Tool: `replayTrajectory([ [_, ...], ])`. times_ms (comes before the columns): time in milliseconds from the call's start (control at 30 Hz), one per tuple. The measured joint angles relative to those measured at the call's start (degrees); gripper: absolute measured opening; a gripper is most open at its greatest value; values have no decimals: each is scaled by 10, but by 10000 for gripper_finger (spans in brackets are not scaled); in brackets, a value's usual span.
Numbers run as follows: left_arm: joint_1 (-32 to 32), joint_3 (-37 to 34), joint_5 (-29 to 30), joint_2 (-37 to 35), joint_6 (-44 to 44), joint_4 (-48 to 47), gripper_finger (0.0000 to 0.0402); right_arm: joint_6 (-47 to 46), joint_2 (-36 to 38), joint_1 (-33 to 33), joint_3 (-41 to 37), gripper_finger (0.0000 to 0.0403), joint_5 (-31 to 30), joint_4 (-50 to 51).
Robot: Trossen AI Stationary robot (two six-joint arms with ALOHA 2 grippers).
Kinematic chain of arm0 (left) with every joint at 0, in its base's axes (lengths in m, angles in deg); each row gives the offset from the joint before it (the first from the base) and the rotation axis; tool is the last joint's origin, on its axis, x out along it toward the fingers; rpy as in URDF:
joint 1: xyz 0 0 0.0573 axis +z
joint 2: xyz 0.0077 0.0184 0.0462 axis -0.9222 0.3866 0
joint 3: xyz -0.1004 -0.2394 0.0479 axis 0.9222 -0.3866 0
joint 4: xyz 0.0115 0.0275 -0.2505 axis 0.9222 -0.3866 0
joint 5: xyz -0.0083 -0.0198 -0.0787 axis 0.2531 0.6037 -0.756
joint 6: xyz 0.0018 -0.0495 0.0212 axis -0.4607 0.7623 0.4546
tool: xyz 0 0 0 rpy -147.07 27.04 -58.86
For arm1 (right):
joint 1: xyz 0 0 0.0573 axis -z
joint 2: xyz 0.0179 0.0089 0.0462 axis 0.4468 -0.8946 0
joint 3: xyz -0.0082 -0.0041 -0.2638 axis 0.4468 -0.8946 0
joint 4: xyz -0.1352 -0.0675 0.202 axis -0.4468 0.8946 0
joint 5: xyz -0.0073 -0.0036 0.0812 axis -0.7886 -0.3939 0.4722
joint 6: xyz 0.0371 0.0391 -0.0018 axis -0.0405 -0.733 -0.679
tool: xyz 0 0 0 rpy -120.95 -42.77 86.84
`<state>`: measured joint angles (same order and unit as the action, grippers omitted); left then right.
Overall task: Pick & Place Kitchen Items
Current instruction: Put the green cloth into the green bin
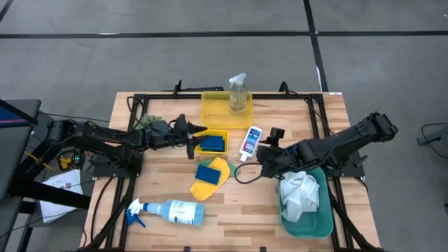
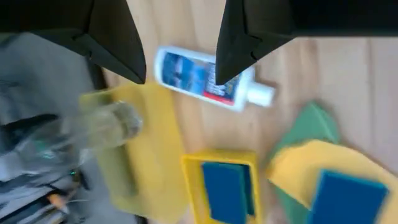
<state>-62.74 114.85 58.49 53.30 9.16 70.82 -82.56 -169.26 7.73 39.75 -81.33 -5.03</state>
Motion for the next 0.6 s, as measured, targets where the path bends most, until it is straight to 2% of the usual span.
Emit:
replayTrajectory([
  [100,0,0,0,1,-42,19,159,15,-9,6,-8,185,56,-1],
  [200,0,0,0,1,-85,46,159,35,-25,6,-8,185,89,-53],
  [433,0,0,-1,0,-174,165,159,89,-59,-9,-8,185,169,-127],
  [533,0,0,-2,-2,-187,194,159,114,-73,-15,-11,185,181,-148],
  [600,0,0,-2,-8,-187,187,159,137,-91,-20,-7,185,189,-196],
])
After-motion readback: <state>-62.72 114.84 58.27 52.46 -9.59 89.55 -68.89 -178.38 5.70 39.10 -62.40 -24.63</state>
